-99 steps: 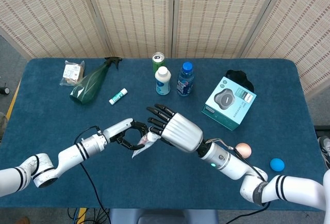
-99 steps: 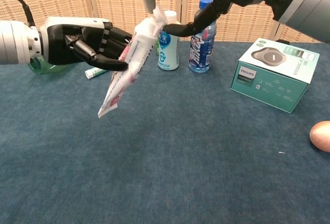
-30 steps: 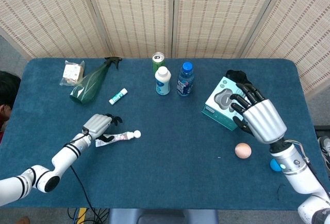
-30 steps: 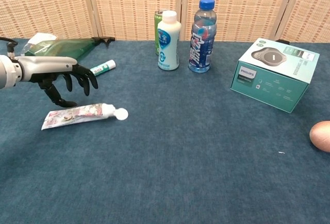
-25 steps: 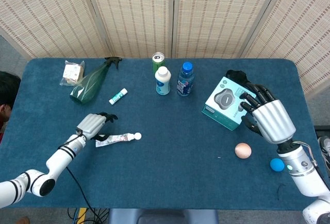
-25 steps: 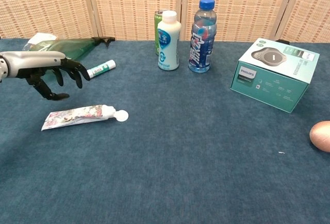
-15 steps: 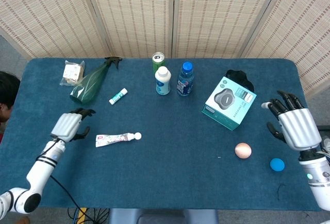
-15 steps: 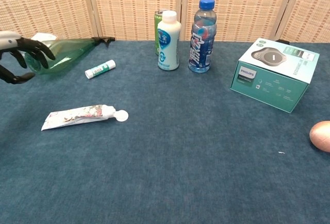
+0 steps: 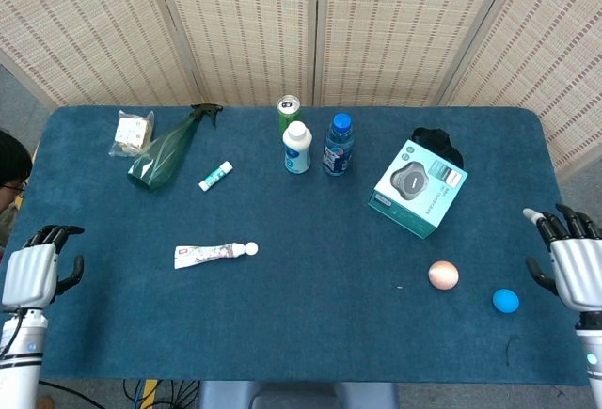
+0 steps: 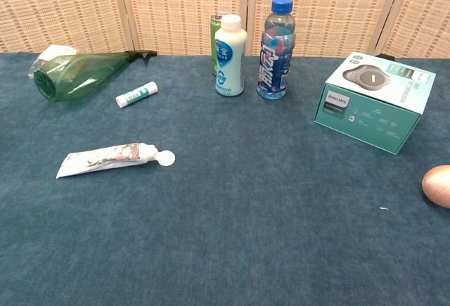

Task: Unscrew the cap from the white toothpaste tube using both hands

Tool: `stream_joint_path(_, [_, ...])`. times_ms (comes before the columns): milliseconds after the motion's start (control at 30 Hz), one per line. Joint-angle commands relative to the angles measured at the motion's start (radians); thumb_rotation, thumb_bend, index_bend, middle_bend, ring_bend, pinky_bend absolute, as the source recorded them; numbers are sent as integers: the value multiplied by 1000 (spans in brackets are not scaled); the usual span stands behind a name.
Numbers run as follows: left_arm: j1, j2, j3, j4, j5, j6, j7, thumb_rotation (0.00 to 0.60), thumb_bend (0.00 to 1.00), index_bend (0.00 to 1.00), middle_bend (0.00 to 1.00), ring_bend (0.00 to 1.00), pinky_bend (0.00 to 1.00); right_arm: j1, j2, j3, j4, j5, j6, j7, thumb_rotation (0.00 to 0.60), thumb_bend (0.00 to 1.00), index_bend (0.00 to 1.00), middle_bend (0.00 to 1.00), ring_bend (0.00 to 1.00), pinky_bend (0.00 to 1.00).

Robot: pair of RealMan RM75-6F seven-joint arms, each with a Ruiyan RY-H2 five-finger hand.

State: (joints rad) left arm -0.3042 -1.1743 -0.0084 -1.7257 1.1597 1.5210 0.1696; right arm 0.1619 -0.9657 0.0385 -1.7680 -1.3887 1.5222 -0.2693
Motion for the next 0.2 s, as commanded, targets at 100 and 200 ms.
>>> stream_joint_path(100, [45,17,8,-56,51,53,47,600,429,292,285,175,254,-36,-18,-2,3,-11,38,4,600,232,238,306,131,196])
stream_joint_path(200, [59,20,2,-68,63,63,54,600,429,298,285,175,254,-47,-19,0,0,-18,47,6,600,232,238,306,131,197])
